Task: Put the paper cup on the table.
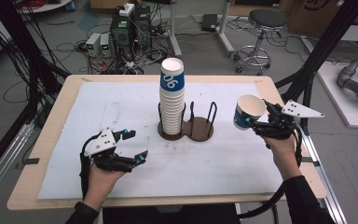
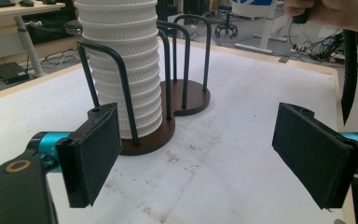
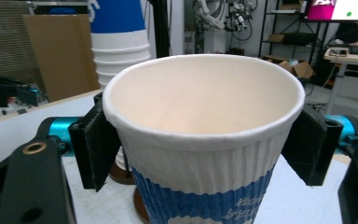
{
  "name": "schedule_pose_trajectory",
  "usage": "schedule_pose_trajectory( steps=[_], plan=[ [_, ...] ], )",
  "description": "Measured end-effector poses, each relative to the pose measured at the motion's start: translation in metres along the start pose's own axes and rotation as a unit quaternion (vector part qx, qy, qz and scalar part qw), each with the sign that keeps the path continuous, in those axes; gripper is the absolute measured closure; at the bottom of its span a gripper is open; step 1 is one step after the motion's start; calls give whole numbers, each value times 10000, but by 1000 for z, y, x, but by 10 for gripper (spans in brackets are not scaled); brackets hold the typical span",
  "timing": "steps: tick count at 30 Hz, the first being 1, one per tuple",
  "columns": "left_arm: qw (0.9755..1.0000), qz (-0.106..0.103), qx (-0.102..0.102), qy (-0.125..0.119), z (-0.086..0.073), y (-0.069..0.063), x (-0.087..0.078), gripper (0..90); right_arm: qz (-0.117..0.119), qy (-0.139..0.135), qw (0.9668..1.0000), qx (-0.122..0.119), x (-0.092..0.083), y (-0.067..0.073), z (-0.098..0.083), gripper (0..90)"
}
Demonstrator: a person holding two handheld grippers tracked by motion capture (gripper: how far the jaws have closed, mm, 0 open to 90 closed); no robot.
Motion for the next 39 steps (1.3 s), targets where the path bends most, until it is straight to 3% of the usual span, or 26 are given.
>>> schedule_pose_trajectory(
  steps=[8, 15, 26, 35, 39],
  plan=[
    [10000, -34, -9, 8, 0, -1, 2, 155, -375, 64, 9992, 85, 2, -17, -14, 215],
    [10000, -39, -16, 20, -1, -1, 3, 155, -558, 178, 9981, 205, 4, -27, -33, 217],
    [10000, -51, -4, 49, -2, -2, 5, 155, -966, 213, 9942, 423, 13, -39, -56, 218],
    [10000, -51, 13, 77, -4, -2, 5, 155, -1163, 451, 9900, 652, 23, -47, -79, 218],
    [9999, -60, 15, 100, -5, -2, 7, 155, -1218, 560, 9891, 605, 30, -48, -85, 218]
  ],
)
Point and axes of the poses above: each handheld gripper's, and its own axes: x roughly forward along the jaws, z roughly out of its top, y roughly to its left, the point moved 5 cm from there along x, roughly forward along the jaws, and after that the axes turned 7 degrees about -x, right-handed, at the moved point
